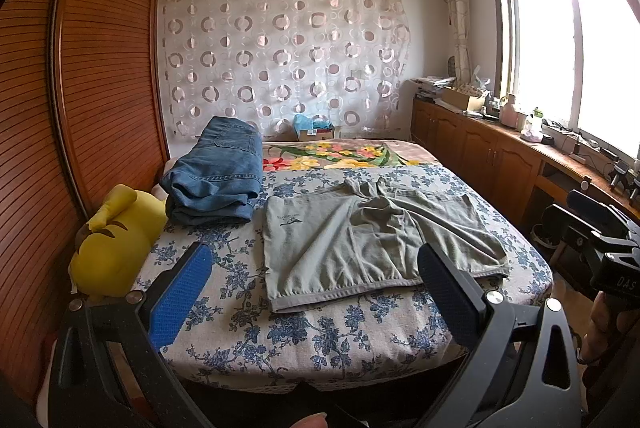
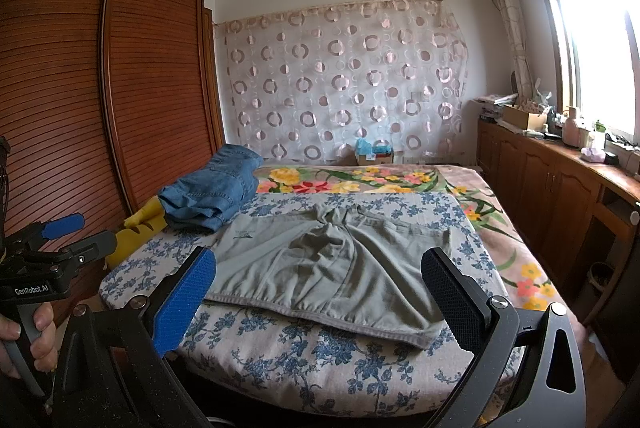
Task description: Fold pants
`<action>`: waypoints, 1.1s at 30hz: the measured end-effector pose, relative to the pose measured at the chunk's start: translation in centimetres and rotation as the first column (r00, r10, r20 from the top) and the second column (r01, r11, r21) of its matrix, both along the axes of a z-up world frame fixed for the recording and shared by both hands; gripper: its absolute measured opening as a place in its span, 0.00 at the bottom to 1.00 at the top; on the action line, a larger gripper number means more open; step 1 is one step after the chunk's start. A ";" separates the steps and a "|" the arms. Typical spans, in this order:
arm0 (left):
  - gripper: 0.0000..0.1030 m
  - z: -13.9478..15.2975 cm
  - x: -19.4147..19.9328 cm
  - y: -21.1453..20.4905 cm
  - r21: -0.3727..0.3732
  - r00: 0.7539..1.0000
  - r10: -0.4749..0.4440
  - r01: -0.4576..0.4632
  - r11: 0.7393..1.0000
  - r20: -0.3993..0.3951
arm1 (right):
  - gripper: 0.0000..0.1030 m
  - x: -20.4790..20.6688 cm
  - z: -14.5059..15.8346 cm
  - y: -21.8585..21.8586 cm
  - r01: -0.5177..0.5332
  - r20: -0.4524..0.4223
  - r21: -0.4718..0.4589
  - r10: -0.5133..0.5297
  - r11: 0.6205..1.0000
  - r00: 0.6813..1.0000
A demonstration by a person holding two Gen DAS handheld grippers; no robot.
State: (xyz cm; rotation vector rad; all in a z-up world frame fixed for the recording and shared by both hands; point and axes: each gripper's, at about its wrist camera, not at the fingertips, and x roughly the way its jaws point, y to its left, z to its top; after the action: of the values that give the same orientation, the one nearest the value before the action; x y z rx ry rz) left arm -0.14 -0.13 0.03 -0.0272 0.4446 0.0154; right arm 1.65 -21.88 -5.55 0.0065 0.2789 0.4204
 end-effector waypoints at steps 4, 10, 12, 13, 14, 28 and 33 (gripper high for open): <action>1.00 0.2 -0.1 -0.4 -0.007 1.000 -0.002 0.002 1.000 -0.013 | 1.00 -0.1 0.0 -0.1 0.001 -0.001 0.000 -0.001 1.000 1.000; 1.00 0.2 0.8 -0.7 -0.022 1.000 0.007 -0.007 1.000 -0.018 | 0.99 0.2 -0.2 -0.3 0.004 -0.015 0.003 -0.004 1.000 1.000; 1.00 -0.6 1.5 -0.4 -0.025 1.000 0.009 -0.009 1.000 -0.027 | 1.00 0.4 -0.2 -0.6 0.004 -0.019 0.004 -0.004 1.000 1.000; 1.00 -1.1 1.9 0.0 -0.029 0.999 0.007 -0.008 1.000 -0.038 | 1.00 0.5 -0.3 -0.7 0.004 -0.021 0.005 -0.004 1.000 1.000; 1.00 -1.3 2.1 0.2 -0.032 0.999 0.004 -0.006 0.999 -0.046 | 1.00 0.6 -0.4 -0.8 0.003 -0.024 0.006 -0.003 1.000 1.000; 1.00 -4.9 4.9 1.9 -0.032 0.987 -0.014 0.009 0.999 -0.159 | 0.99 2.4 -1.3 -1.7 0.051 -0.071 -0.030 -0.053 0.998 0.996; 1.00 -6.0 5.5 2.4 -0.049 0.982 -0.024 0.015 0.999 -0.188 | 0.98 3.1 -1.6 -1.6 0.075 -0.101 -0.049 -0.079 0.996 0.992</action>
State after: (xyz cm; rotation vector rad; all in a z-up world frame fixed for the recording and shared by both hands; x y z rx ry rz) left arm 5.33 2.31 -5.99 -0.0683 0.6352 -0.0122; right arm 4.80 -23.48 -7.11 -0.0053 0.3879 0.3373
